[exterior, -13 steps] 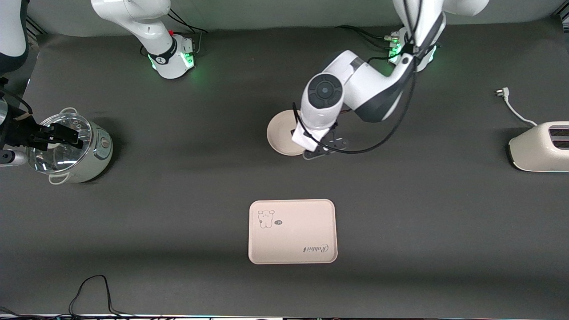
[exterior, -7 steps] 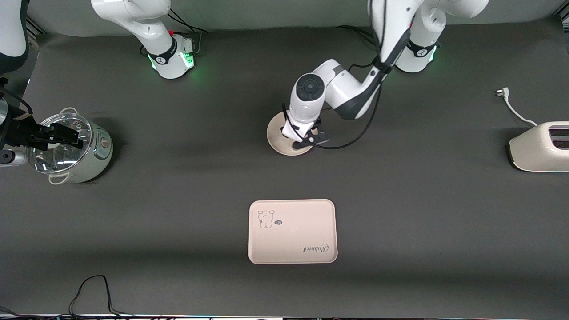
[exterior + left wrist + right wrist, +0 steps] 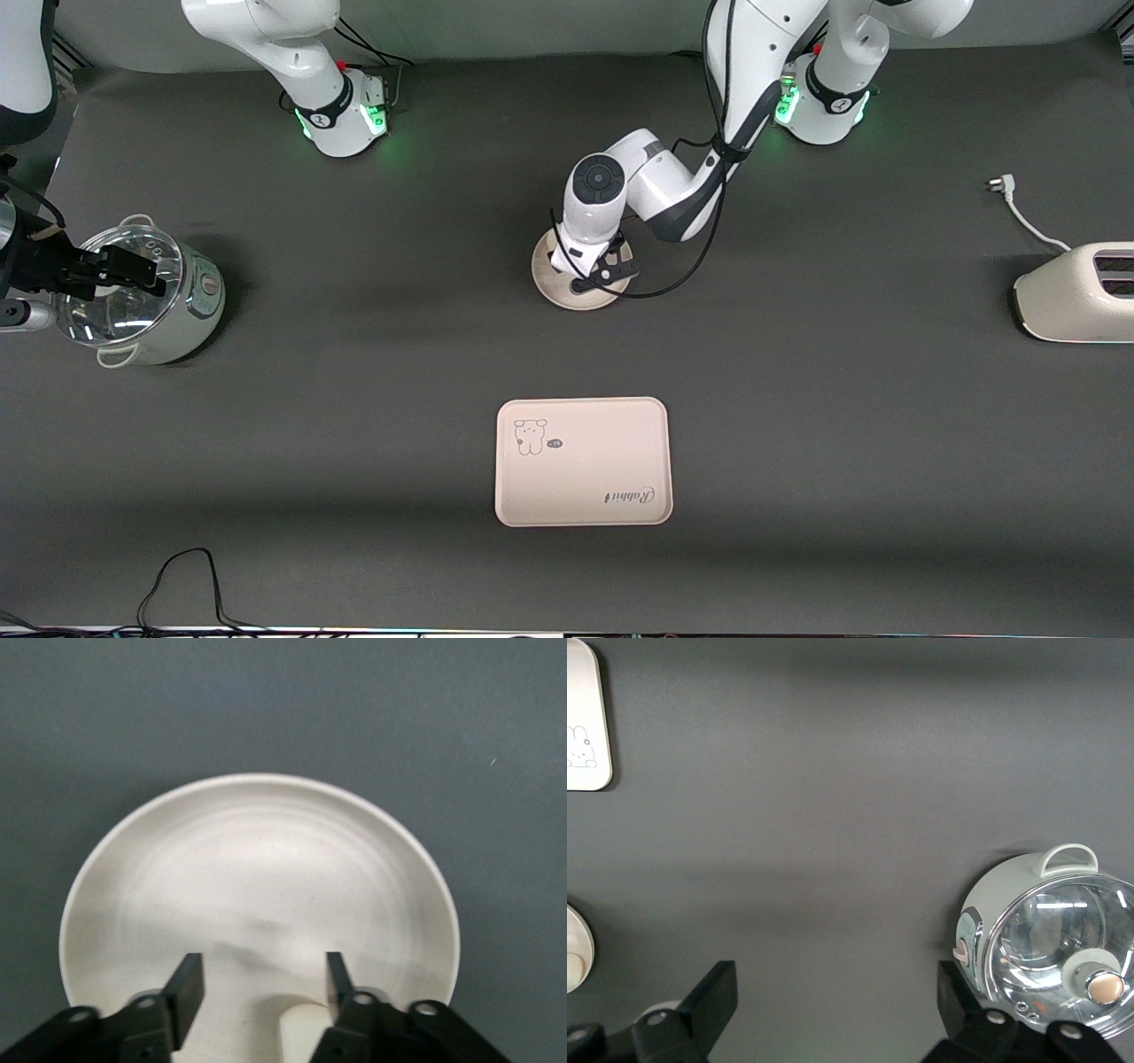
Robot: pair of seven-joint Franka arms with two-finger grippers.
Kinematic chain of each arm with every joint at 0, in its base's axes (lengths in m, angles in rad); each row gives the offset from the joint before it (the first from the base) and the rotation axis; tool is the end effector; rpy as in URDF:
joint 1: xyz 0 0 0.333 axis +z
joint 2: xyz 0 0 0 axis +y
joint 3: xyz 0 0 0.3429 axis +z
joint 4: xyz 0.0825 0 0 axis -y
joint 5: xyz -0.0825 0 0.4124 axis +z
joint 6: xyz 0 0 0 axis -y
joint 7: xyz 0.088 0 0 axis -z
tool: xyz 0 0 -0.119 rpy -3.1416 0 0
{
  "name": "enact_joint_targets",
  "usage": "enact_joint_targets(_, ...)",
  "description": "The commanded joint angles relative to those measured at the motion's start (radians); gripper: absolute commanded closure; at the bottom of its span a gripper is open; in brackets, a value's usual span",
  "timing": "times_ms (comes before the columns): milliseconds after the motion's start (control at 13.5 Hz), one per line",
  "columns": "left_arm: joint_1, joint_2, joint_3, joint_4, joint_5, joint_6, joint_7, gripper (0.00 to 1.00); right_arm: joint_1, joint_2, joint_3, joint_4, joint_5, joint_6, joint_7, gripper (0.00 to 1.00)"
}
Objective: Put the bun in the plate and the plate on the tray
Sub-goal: 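Withdraw the left gripper while the right gripper reaches toward the plate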
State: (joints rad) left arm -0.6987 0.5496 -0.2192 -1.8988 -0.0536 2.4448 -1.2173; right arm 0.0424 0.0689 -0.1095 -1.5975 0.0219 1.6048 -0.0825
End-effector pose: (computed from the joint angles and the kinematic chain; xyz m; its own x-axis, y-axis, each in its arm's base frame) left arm 0.4091 -0.5250 0.2065 0.9239 0.3569 -0.1381 0.3667 -0.9289 0.0528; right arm 0.6037 -0.0359 0.5882 0.9981 0.0146 -0.0598 0.0134 -0.9997 -0.0193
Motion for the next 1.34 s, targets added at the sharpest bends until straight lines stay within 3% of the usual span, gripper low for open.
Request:
enact_joint_targets(0,0.011,-0.062,0.017,-0.002,0.017,-0.041,-0.03,0.01,0.007,-0.014,-0.004,-0.012,-0.023,-0.002,-0.017,0.0)
enact_joint_targets(297,0.146,-0.222,0.021,0.018,0.018,-0.248,0.016,0.0,0.007,-0.014,-0.004,-0.012,-0.023,-0.002,-0.017,0.0)
enact_joint_targets(520,0.321,-0.359,0.021,0.055,0.021,-0.458,0.267,0.0,0.011,-0.026,0.004,-0.027,-0.023,-0.003,-0.014,0.0)
enact_joint_targets(742,0.48,-0.411,0.026,0.145,0.057,-0.597,0.454,0.0,0.057,-0.043,0.002,-0.044,-0.02,-0.006,0.007,0.0)
enact_joint_targets(965,0.605,-0.441,0.04,0.225,0.08,-0.69,0.6,0.0,0.149,-0.073,0.002,-0.078,-0.007,-0.006,0.086,0.0)
enact_joint_targets(1262,0.72,-0.496,0.06,0.228,0.129,-0.779,0.818,0.0,0.365,-0.106,0.004,-0.113,0.01,0.001,0.385,0.0)
